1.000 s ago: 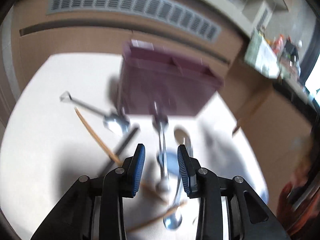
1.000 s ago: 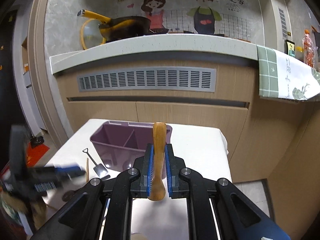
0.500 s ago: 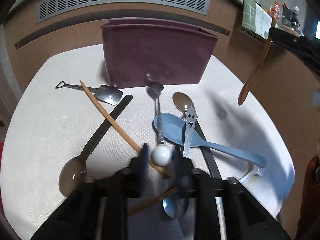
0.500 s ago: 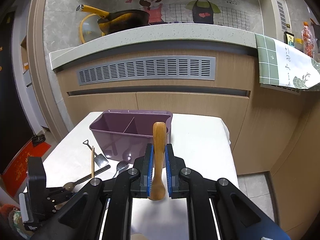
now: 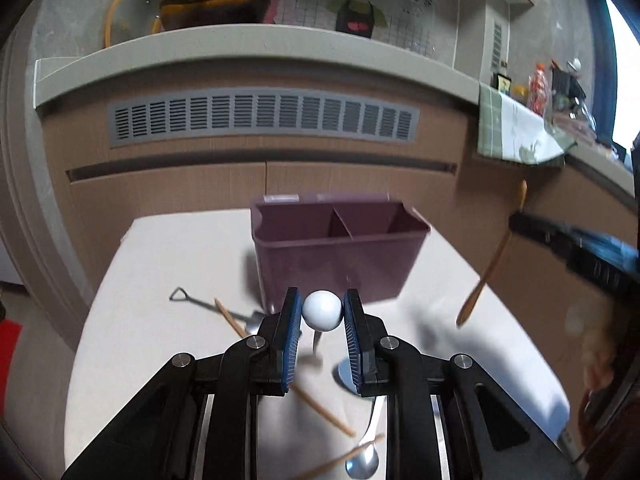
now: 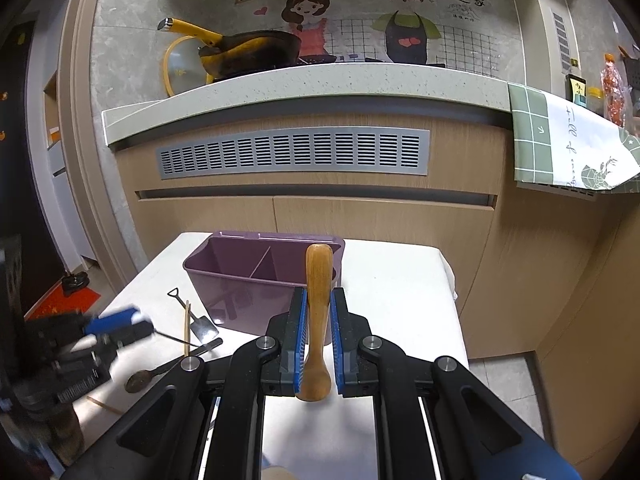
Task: Organize utensils
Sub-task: 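Lower the white-ball spoon into the holder with the left tool while the right drops the wooden spoon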
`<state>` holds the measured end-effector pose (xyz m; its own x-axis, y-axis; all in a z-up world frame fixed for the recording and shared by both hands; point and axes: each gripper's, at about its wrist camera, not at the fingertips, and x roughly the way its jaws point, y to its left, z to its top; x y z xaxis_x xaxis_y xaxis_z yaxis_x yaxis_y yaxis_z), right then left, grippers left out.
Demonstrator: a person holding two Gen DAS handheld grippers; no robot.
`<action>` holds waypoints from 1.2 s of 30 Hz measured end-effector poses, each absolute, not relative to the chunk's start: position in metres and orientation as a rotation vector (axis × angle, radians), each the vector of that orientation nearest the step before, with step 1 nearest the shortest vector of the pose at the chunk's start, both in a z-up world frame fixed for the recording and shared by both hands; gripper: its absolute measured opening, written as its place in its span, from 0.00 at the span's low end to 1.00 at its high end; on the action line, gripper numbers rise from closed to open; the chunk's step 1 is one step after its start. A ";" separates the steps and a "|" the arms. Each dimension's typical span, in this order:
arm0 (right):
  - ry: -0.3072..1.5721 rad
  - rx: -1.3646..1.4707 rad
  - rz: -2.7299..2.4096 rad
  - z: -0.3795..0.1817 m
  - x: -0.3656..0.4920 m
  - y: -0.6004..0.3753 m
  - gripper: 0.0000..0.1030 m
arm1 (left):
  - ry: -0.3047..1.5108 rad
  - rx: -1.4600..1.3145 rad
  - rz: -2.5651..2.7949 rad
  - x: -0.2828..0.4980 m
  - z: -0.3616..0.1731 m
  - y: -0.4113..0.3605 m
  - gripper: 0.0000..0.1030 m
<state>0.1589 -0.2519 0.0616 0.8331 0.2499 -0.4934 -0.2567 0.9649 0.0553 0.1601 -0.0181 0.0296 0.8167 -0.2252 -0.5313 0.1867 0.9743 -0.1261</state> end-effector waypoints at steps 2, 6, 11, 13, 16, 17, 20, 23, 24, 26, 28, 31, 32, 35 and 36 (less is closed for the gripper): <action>0.519 -0.017 0.267 0.062 0.159 -0.252 0.10 | 0.568 -0.078 -0.218 0.163 0.034 -0.015 0.22; 0.522 -0.020 0.268 0.063 0.160 -0.251 0.10 | 0.550 -0.095 -0.220 0.164 0.043 -0.012 0.22; 0.500 -0.008 0.280 0.070 0.162 -0.251 0.10 | 0.467 -0.127 -0.236 0.159 0.075 -0.005 0.22; 0.445 -0.012 0.270 0.086 0.163 -0.249 0.10 | 0.415 -0.136 -0.247 0.164 0.100 -0.002 0.22; 0.363 -0.023 0.276 0.118 0.171 -0.243 0.10 | 0.350 -0.165 -0.292 0.183 0.144 0.003 0.22; 0.338 -0.034 0.287 0.134 0.179 -0.238 0.10 | 0.331 -0.176 -0.301 0.190 0.155 0.004 0.22; 0.311 -0.039 0.324 0.157 0.200 -0.227 0.10 | 0.301 -0.200 -0.319 0.216 0.177 0.007 0.22; 0.327 -0.045 0.340 0.155 0.225 -0.216 0.10 | 0.313 -0.207 -0.325 0.237 0.173 0.004 0.22; 0.335 -0.049 0.339 0.150 0.231 -0.213 0.10 | 0.330 -0.209 -0.329 0.246 0.166 0.002 0.22; 0.370 -0.050 0.335 0.132 0.244 -0.209 0.10 | 0.363 -0.218 -0.333 0.257 0.152 0.000 0.22; 0.443 -0.034 0.337 0.104 0.260 -0.208 0.10 | 0.409 -0.229 -0.332 0.269 0.129 -0.002 0.22; 0.542 -0.040 0.324 0.068 0.275 -0.206 0.10 | 0.491 -0.242 -0.321 0.286 0.095 -0.002 0.22; 0.567 -0.045 0.319 0.057 0.278 -0.206 0.10 | 0.517 -0.246 -0.314 0.290 0.085 -0.001 0.22; 0.612 -0.071 0.305 0.034 0.282 -0.203 0.10 | 0.591 -0.280 -0.290 0.304 0.055 0.005 0.22; 0.626 -0.074 0.301 0.028 0.282 -0.203 0.10 | 0.608 -0.291 -0.285 0.307 0.048 0.006 0.22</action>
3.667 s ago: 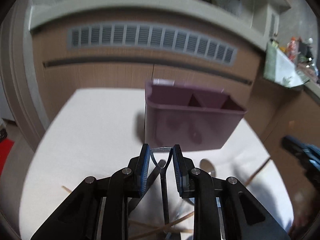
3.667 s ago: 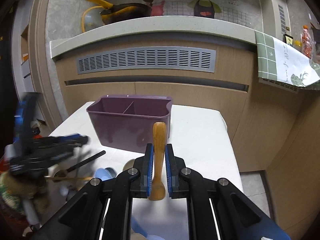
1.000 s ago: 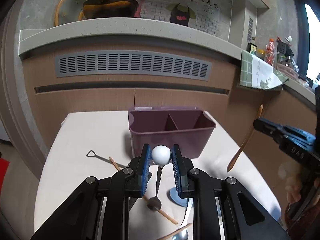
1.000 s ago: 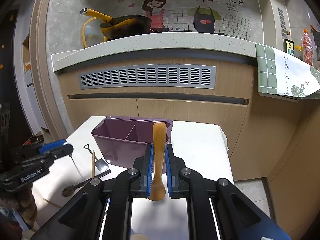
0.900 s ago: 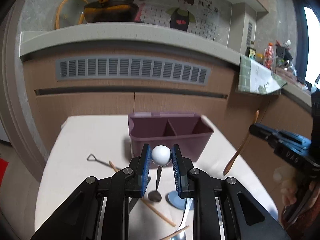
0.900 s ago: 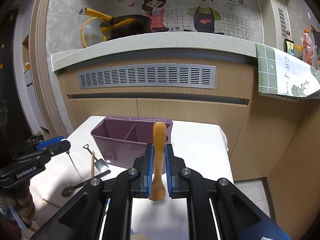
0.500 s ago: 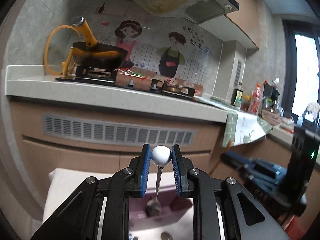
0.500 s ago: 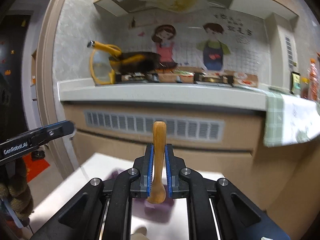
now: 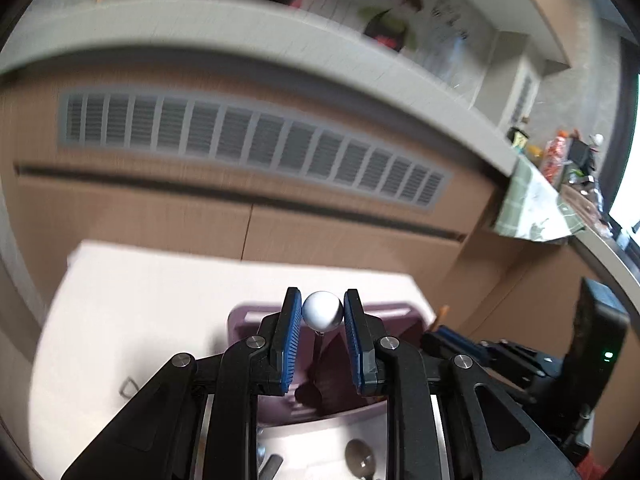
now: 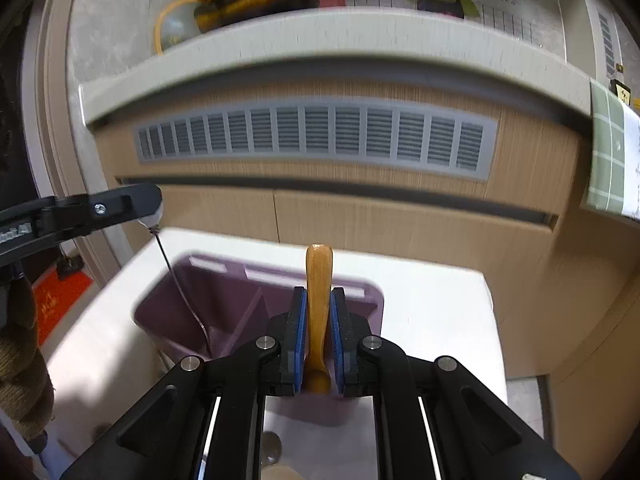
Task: Organize utensils
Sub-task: 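Lower the white-ball spoon into the holder with the left tool while the right drops the wooden spoon, then reach down and grasp the blue plastic spoon with the right tool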
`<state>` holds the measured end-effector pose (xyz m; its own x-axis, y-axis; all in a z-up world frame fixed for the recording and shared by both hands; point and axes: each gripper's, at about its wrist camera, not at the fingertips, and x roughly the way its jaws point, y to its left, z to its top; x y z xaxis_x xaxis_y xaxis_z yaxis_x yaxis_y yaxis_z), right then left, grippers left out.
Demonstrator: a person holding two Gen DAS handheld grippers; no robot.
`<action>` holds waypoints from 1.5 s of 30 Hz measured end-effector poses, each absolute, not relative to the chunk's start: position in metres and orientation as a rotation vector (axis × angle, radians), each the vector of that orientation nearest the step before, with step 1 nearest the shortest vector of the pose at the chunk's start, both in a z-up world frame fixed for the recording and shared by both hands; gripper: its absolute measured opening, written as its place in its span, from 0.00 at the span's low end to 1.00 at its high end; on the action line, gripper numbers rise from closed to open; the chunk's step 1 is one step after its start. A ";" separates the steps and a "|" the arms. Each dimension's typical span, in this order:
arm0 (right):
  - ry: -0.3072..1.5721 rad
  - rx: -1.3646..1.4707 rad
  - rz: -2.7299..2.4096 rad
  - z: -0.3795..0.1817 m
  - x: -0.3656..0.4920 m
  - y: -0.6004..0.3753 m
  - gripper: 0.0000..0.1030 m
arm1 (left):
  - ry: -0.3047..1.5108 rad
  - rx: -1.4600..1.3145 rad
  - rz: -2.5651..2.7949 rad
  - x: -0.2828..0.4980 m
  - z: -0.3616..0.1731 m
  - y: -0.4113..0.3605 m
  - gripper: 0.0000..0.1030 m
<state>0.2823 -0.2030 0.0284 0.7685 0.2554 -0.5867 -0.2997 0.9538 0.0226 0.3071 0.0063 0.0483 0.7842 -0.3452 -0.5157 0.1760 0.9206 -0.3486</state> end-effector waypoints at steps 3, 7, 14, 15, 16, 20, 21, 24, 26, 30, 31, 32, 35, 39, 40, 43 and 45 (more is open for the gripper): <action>0.675 -0.042 0.343 0.019 0.285 -0.206 0.12 | 0.652 -0.338 -0.296 0.313 0.030 0.011 0.22; 0.697 0.005 0.384 0.021 0.281 -0.215 0.16 | 0.615 -0.391 -0.294 0.305 0.031 0.023 0.25; 0.503 -0.054 0.267 0.055 0.235 -0.228 0.22 | 0.457 -0.355 -0.183 0.243 0.061 0.042 0.33; 0.515 -0.058 0.282 0.054 0.228 -0.228 0.23 | 0.475 -0.339 -0.177 0.234 0.057 0.042 0.33; 0.532 -0.061 0.300 0.052 0.225 -0.228 0.23 | 0.497 -0.326 -0.182 0.228 0.053 0.042 0.33; 0.639 -0.095 0.410 0.031 0.209 -0.219 0.23 | 0.617 -0.240 -0.199 0.198 0.019 0.045 0.34; 0.675 -0.100 0.456 0.024 0.204 -0.217 0.23 | 0.654 -0.232 -0.209 0.191 0.008 0.046 0.34; 0.793 -0.098 0.595 0.001 0.193 -0.209 0.23 | 0.759 -0.232 -0.252 0.170 -0.021 0.050 0.34; 0.856 -0.120 0.652 -0.012 0.187 -0.204 0.23 | 0.796 -0.221 -0.270 0.156 -0.033 0.051 0.34; 0.896 -0.214 0.658 -0.031 0.167 -0.199 0.23 | 0.858 -0.123 -0.373 0.131 -0.047 0.039 0.34; 0.904 -0.227 0.658 -0.035 0.162 -0.200 0.23 | 0.871 -0.098 -0.399 0.128 -0.048 0.034 0.34; 0.912 -0.239 0.656 -0.038 0.159 -0.200 0.23 | 0.884 -0.057 -0.432 0.124 -0.051 0.028 0.34; 0.929 -0.253 0.637 -0.042 0.152 -0.205 0.23 | 0.896 0.062 -0.487 0.113 -0.057 0.011 0.34; 0.949 -0.233 0.641 -0.040 0.144 -0.217 0.23 | 0.916 0.242 -0.524 0.107 -0.066 -0.016 0.34; 0.949 -0.233 0.647 -0.041 0.143 -0.217 0.23 | 0.915 0.275 -0.515 0.107 -0.070 -0.019 0.33; 0.938 -0.279 0.660 -0.039 0.134 -0.217 0.23 | 0.927 0.296 -0.454 0.118 -0.078 -0.021 0.34; 0.919 -0.342 0.642 -0.040 0.129 -0.214 0.23 | 0.924 0.242 -0.415 0.129 -0.077 -0.015 0.34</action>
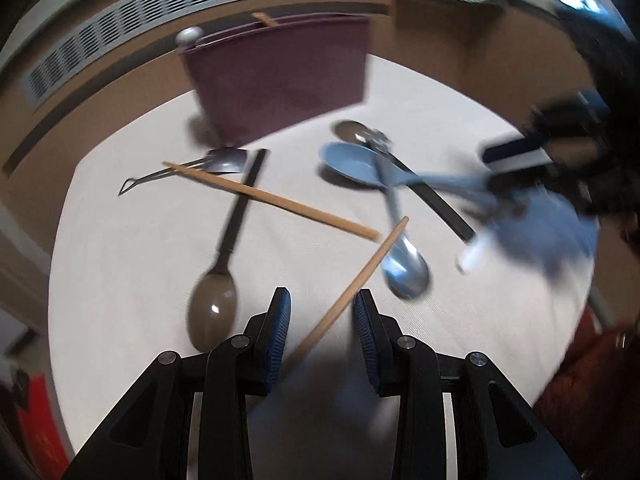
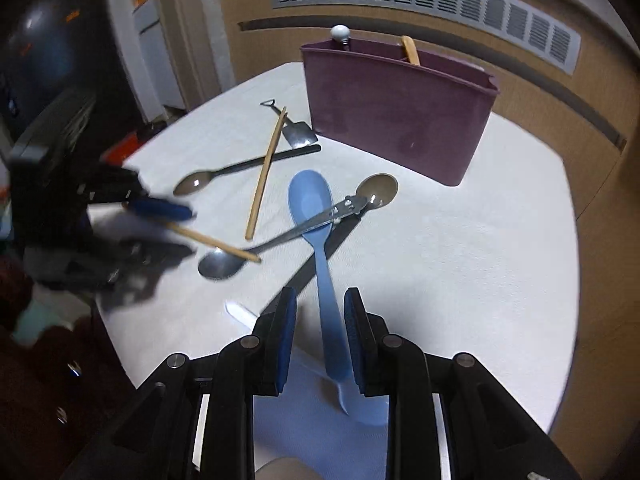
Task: Organize utensils
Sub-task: 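Reach down and grasp the blue plastic spoon with the right tool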
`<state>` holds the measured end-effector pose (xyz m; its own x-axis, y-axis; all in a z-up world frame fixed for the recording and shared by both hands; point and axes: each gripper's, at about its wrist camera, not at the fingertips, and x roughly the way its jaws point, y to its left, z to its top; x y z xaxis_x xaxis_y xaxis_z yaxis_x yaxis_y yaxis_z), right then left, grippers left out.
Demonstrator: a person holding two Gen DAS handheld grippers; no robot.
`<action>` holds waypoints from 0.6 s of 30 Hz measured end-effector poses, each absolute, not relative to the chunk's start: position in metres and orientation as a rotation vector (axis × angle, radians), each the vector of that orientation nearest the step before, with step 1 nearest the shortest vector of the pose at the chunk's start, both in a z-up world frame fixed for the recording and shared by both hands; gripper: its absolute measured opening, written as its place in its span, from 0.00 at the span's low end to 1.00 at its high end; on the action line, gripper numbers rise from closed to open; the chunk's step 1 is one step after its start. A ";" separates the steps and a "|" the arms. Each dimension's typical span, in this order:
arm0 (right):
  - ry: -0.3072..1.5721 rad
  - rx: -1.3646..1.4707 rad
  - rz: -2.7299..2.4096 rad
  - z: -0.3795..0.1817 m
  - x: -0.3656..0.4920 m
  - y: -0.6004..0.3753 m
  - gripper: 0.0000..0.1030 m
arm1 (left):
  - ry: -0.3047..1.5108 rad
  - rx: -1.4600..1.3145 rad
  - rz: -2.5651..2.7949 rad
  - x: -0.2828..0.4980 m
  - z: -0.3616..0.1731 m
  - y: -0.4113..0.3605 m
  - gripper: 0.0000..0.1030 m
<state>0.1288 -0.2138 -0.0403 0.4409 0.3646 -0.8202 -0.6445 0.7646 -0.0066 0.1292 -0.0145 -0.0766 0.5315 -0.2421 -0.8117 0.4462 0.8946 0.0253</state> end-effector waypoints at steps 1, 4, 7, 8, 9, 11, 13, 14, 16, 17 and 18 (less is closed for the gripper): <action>0.913 -0.359 0.637 -0.041 0.128 -0.212 0.23 | 0.928 0.223 -0.369 0.136 -0.077 -0.010 0.34; 0.910 -0.361 0.665 -0.044 0.132 -0.206 0.23 | 0.934 0.151 -0.255 0.151 -0.076 0.006 0.34; 0.915 -0.352 0.693 -0.047 0.142 -0.198 0.23 | 0.937 0.058 -0.202 0.161 -0.074 0.023 0.34; 0.915 -0.353 0.696 -0.049 0.147 -0.195 0.23 | 0.934 0.026 -0.200 0.162 -0.073 0.028 0.34; 0.919 -0.356 0.698 -0.051 0.152 -0.192 0.23 | 0.927 -0.013 -0.208 0.162 -0.071 0.032 0.34; 0.939 -0.372 0.704 -0.058 0.164 -0.183 0.23 | 0.910 -0.074 -0.241 0.160 -0.066 0.038 0.34; 0.956 -0.394 0.701 -0.064 0.173 -0.176 0.23 | 0.887 -0.106 -0.259 0.156 -0.060 0.042 0.34; 0.954 -0.403 0.701 -0.066 0.178 -0.173 0.23 | 0.878 -0.112 -0.259 0.155 -0.058 0.044 0.34; 0.939 -0.406 0.706 -0.066 0.187 -0.167 0.24 | 0.868 -0.122 -0.261 0.153 -0.055 0.046 0.34; 0.937 -0.404 0.705 -0.065 0.193 -0.163 0.24 | 0.866 -0.128 -0.263 0.152 -0.054 0.047 0.34; 0.937 -0.402 0.708 -0.066 0.197 -0.161 0.24 | 0.865 -0.132 -0.267 0.153 -0.054 0.047 0.34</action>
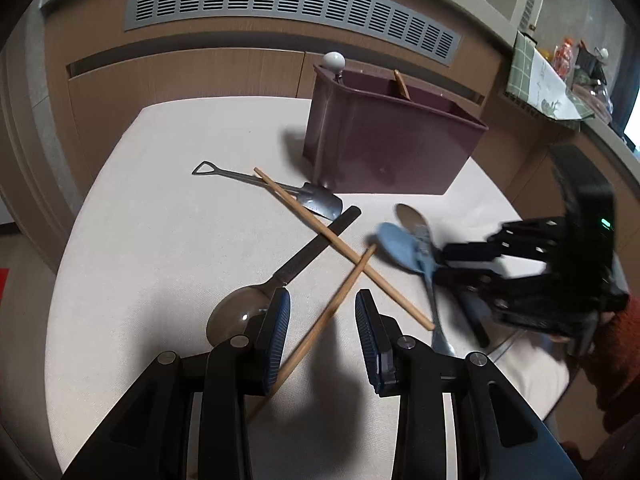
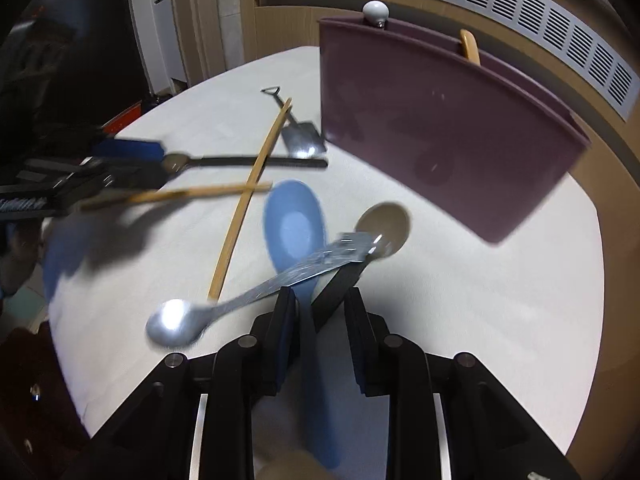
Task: Organize utensils
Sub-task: 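Reach down and grasp the blue plastic spoon with the right tool, then lift the blue spoon up with the right tool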
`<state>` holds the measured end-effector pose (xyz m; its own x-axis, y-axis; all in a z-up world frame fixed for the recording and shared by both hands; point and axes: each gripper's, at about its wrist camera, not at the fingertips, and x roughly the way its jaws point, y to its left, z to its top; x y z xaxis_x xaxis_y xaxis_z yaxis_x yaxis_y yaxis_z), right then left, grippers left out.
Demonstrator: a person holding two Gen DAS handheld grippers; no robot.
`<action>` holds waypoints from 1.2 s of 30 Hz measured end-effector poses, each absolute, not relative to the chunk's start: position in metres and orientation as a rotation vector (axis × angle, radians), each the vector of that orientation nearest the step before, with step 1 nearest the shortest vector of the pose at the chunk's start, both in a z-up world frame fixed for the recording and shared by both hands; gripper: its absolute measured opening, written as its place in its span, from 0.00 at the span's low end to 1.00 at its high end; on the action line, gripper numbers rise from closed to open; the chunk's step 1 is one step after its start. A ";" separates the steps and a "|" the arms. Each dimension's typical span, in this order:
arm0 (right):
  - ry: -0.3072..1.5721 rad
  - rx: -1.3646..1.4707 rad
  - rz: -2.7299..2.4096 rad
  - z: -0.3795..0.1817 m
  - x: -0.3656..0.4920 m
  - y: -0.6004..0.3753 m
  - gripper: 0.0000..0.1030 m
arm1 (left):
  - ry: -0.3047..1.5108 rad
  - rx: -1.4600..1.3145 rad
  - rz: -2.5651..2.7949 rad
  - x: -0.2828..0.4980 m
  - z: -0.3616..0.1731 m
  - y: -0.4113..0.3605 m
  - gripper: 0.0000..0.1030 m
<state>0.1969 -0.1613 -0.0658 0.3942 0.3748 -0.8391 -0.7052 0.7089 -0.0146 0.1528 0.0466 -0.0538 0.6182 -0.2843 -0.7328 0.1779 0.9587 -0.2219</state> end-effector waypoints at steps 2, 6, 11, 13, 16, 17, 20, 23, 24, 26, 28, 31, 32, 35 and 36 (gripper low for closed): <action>0.938 -0.402 0.722 -0.067 0.207 -0.153 0.25 | 0.866 -0.134 -0.274 0.152 -0.053 0.044 0.34; 0.935 -0.406 0.748 -0.064 0.215 -0.135 0.27 | 0.859 -0.132 -0.271 0.151 -0.052 0.043 0.34; 0.954 -0.435 0.759 -0.067 0.210 -0.129 0.25 | 0.855 -0.174 -0.231 0.149 -0.054 0.055 0.34; 0.964 -0.409 0.753 -0.067 0.208 -0.136 0.25 | 0.862 -0.201 -0.214 0.149 -0.058 0.061 0.34; 0.992 -0.378 0.725 -0.067 0.202 -0.152 0.25 | 0.870 -0.231 -0.206 0.151 -0.062 0.065 0.34; 1.000 -0.378 0.717 -0.067 0.197 -0.156 0.25 | 0.871 -0.235 -0.210 0.151 -0.063 0.065 0.34; 1.002 -0.407 0.688 -0.067 0.177 -0.169 0.25 | 0.875 -0.239 -0.240 0.150 -0.064 0.058 0.34; 1.010 -0.425 0.687 -0.065 0.158 -0.179 0.26 | 0.883 -0.223 -0.274 0.150 -0.065 0.047 0.34; 1.023 -0.407 0.705 -0.064 0.155 -0.184 0.26 | 0.883 -0.216 -0.280 0.150 -0.065 0.043 0.34; 1.031 -0.339 0.748 -0.059 0.155 -0.190 0.25 | 0.880 -0.214 -0.271 0.152 -0.064 0.039 0.34; 0.976 -0.293 0.737 -0.047 0.162 -0.190 0.25 | 0.873 -0.229 -0.246 0.154 -0.063 0.041 0.34; 0.915 -0.236 0.739 -0.034 0.179 -0.177 0.27 | 0.865 -0.256 -0.209 0.154 -0.062 0.050 0.34; 0.914 -0.222 0.766 -0.036 0.185 -0.163 0.27 | 0.866 -0.261 -0.202 0.154 -0.062 0.053 0.34; 0.951 -0.227 0.829 -0.044 0.202 -0.132 0.27 | 0.864 -0.268 -0.188 0.151 -0.062 0.062 0.34; 0.963 -0.260 0.824 -0.050 0.208 -0.119 0.27 | 0.862 -0.271 -0.186 0.149 -0.061 0.065 0.34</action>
